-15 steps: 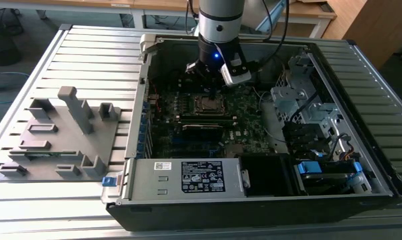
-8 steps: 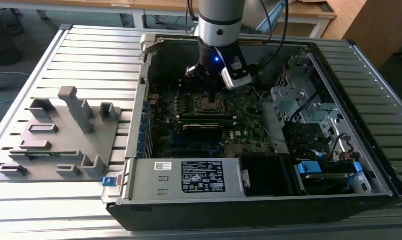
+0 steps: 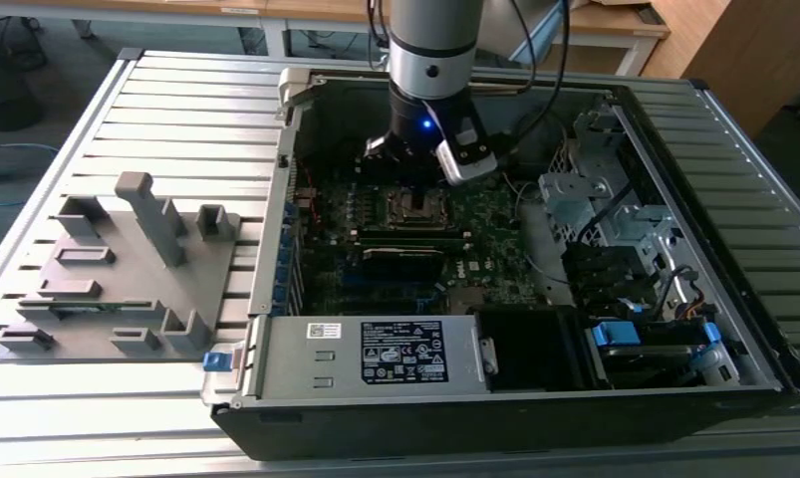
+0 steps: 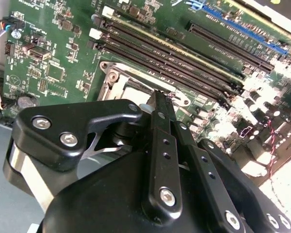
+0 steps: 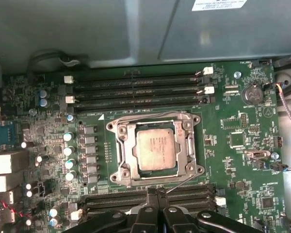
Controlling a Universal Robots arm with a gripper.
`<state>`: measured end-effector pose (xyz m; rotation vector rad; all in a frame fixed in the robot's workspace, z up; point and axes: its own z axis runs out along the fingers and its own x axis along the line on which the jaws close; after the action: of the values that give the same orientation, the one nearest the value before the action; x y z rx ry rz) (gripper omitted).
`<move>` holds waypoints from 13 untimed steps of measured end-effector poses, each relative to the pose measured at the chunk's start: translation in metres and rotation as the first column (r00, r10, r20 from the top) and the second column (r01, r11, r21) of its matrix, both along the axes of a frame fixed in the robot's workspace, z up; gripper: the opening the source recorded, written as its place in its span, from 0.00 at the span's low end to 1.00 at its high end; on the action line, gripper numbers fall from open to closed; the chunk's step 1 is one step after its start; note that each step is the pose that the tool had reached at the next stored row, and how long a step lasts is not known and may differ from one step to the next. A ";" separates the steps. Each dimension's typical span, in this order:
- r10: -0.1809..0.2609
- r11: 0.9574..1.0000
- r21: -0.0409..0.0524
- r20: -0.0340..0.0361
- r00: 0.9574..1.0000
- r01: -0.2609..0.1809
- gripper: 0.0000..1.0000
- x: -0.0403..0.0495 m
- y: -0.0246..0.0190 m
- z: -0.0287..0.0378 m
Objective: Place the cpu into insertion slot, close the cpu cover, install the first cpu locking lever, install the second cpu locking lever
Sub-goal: 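Install the second cpu locking lever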
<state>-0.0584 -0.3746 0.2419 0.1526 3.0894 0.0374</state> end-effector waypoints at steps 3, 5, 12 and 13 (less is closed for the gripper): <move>0.001 1.000 0.000 0.000 1.000 -0.001 0.10 -0.0009 -0.0027 -0.0016; 0.002 1.000 0.000 0.000 1.000 -0.002 0.10 -0.0016 -0.0035 -0.0031; 0.002 1.000 0.000 0.000 1.000 -0.002 0.10 -0.0054 -0.0037 -0.0054; 0.002 1.000 0.000 0.000 1.000 -0.002 0.10 -0.0054 -0.0037 -0.0055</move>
<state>-0.0638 -0.3783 0.2364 0.1498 3.0896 0.0372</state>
